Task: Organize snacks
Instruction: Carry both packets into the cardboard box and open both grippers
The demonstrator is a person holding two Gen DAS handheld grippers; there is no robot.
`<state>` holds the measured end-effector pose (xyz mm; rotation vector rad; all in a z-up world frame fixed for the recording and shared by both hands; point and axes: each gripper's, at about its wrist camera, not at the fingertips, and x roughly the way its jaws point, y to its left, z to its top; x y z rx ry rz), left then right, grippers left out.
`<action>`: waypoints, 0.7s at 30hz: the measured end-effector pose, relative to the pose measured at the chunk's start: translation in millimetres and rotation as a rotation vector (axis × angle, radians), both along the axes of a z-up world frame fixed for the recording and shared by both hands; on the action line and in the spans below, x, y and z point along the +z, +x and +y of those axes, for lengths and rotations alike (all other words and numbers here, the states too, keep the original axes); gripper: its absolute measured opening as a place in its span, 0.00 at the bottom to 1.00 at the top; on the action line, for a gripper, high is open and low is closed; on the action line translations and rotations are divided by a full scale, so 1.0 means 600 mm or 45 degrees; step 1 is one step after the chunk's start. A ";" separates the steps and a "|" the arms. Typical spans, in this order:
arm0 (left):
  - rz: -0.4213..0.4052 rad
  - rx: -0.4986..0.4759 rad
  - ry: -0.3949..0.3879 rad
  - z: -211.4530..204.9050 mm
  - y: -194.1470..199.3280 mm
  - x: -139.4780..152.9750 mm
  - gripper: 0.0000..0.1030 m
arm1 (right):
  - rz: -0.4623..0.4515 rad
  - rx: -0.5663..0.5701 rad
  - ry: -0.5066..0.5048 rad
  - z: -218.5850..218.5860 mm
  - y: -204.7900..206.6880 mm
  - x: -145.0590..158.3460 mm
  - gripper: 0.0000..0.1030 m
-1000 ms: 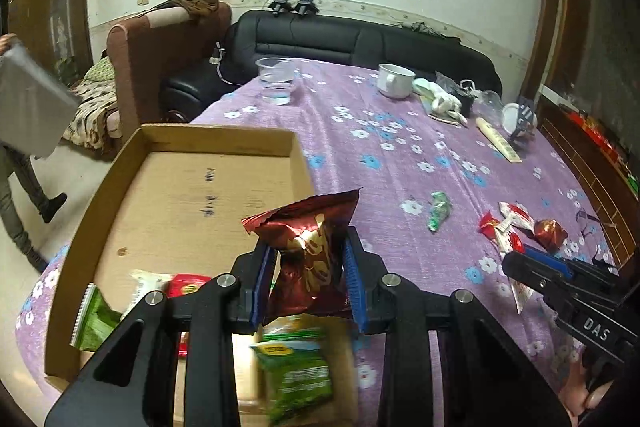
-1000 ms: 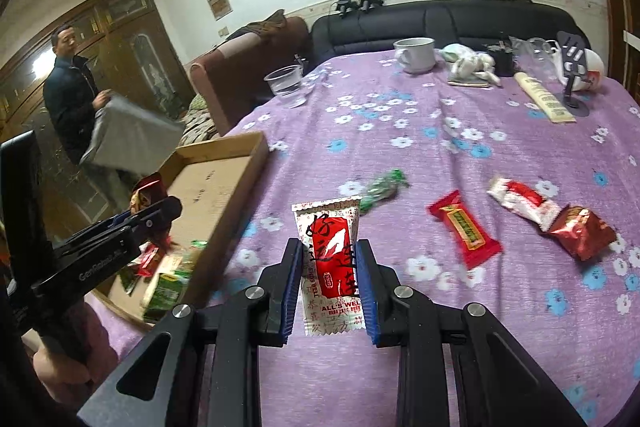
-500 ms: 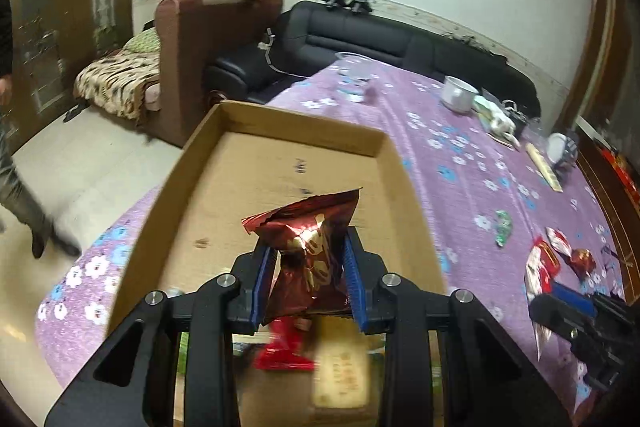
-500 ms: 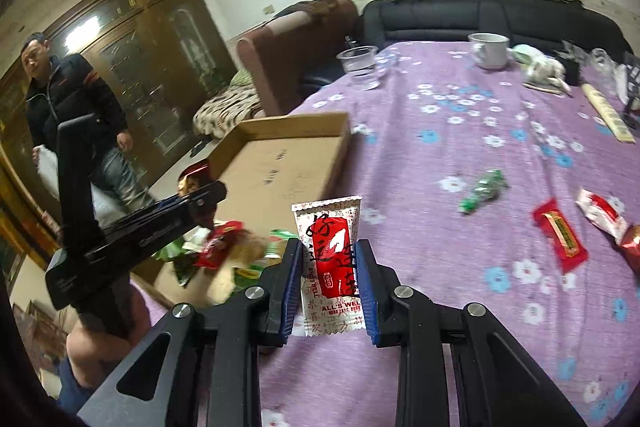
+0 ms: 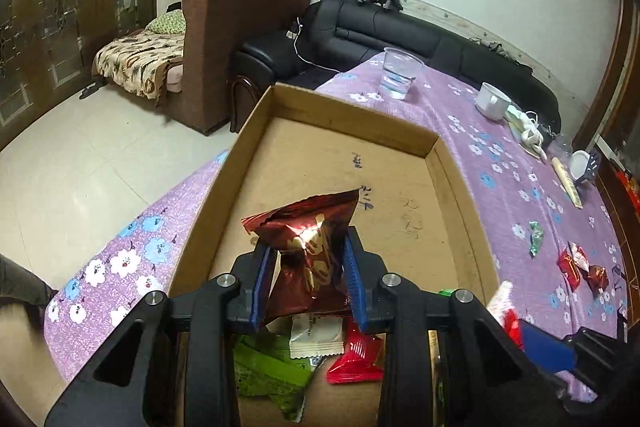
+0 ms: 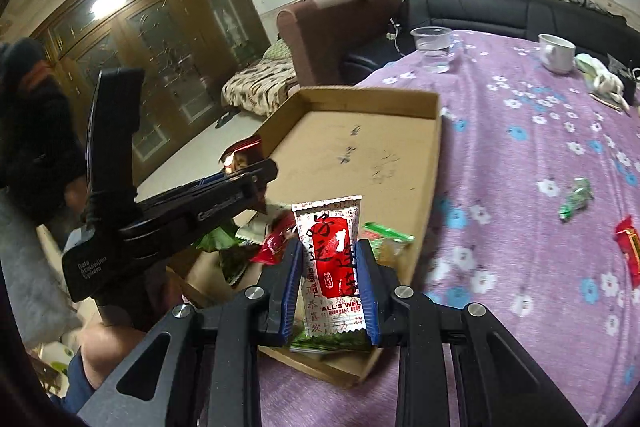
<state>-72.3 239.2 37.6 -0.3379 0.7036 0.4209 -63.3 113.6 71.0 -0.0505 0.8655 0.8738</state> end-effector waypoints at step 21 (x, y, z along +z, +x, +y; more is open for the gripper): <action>0.015 -0.015 0.024 -0.002 0.001 -0.009 0.30 | 0.024 0.067 -0.017 0.028 0.001 -0.055 0.27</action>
